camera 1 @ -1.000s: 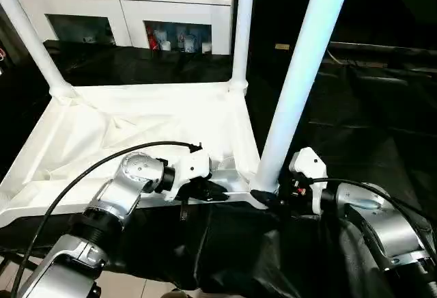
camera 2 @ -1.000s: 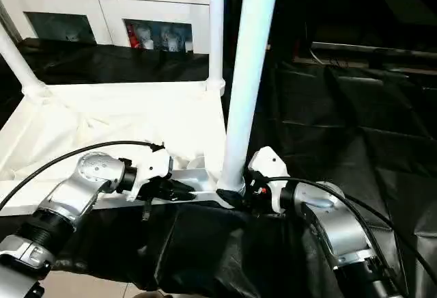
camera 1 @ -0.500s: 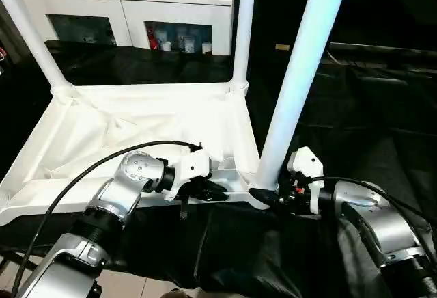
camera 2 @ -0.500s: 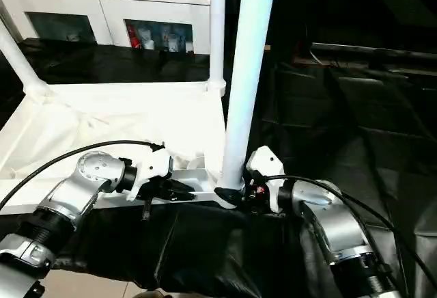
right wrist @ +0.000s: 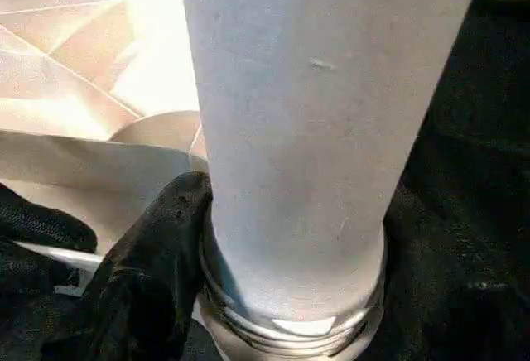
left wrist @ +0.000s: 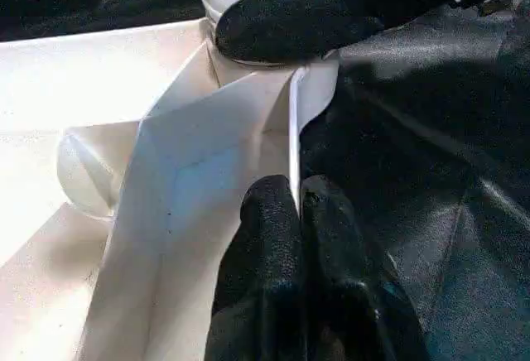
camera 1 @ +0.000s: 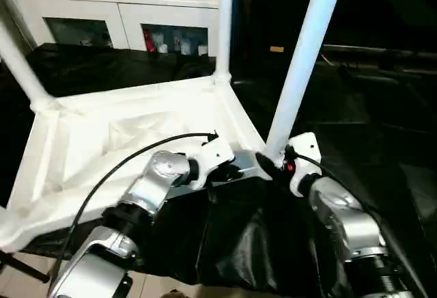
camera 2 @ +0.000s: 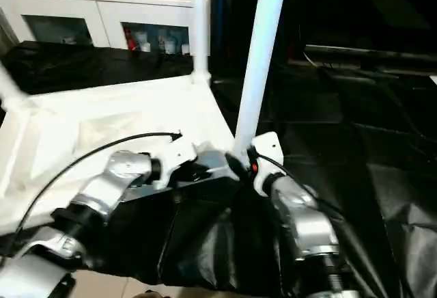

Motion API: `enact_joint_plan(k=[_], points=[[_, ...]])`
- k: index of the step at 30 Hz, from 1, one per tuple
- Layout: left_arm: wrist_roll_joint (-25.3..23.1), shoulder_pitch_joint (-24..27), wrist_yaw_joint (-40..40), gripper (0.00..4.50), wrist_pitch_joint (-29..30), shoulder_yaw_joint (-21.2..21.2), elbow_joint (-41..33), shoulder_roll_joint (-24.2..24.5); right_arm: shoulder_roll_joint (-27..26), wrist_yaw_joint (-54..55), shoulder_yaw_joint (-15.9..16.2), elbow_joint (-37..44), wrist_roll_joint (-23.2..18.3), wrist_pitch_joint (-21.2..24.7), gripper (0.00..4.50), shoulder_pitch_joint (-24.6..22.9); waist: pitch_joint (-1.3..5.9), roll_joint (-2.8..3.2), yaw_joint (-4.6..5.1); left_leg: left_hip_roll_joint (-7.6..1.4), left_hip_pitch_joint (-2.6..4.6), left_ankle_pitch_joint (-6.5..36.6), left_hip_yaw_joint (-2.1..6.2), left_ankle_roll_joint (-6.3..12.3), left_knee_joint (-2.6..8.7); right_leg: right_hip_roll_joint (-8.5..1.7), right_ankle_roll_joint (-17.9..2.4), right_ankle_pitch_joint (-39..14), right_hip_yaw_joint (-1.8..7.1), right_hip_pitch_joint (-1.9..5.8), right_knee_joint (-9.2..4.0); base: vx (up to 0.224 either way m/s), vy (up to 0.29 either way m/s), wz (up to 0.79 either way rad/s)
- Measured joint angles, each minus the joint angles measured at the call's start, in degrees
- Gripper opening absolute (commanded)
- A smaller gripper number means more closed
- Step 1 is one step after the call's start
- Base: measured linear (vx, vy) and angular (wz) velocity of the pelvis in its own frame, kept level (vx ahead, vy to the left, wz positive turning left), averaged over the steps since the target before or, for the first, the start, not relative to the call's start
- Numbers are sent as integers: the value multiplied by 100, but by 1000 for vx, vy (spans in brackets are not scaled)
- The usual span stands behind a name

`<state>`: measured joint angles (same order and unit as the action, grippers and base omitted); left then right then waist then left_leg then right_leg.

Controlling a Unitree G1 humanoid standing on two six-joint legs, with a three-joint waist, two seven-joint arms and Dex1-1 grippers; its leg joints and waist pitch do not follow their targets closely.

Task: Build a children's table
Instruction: Rotate leg to tighten

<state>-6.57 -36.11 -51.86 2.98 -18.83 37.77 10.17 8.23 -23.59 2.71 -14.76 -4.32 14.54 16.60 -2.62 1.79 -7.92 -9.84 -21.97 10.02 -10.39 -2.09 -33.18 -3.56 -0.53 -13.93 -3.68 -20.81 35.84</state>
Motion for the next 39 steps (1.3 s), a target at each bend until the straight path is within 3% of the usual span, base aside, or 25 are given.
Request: enact_joint_plan(k=[2,4,16,23,24,34,39], points=[[-5,1,-44,0,-82,0,7,1,29,-95,2,51,-5,8,346,-20,-1,1,-17,0,-2,-1,0,-2,11,1,1,-1,-2,-2,-7,0,0,0],[-2,7,-124,0,-98,0,-16,17,126,-239,12,103,-17,53,385,-28,-2,2,-19,0,-5,-2,-2,-2,18,1,2,-1,-3,-3,-17,0,0,0],[459,360,-1608,0,-470,-56,-571,666,1471,-2638,467,765,-528,136,387,-283,-30,41,-49,-3,-53,-15,-5,34,34,6,13,-13,-11,-24,-79,0,0,0],[643,369,-2323,0,-530,-118,-578,937,1936,-3594,717,959,-725,102,387,-382,-62,21,-46,-4,-49,-14,-7,28,33,5,12,-13,-10,-23,-75,0,0,0],[658,368,-2365,0,-531,-118,-578,944,1949,-3649,733,959,-726,98,360,-381,-65,16,-45,-4,-47,-9,-7,19,33,5,12,-13,-10,-22,-75,0,0,0],[723,284,-2636,0,-518,-112,-489,1007,1994,-3786,836,942,-681,3,285,-353,-90,-13,-48,-4,-45,-17,-11,33,33,4,11,-13,-10,-21,-72,0,0,0],[782,282,-2665,0,-442,-101,-504,1001,1969,-3792,840,950,-682,-9,273,-374,-94,-14,-43,-5,-43,-16,-13,30,33,4,11,-13,-9,-20,-72,0,0,0]])
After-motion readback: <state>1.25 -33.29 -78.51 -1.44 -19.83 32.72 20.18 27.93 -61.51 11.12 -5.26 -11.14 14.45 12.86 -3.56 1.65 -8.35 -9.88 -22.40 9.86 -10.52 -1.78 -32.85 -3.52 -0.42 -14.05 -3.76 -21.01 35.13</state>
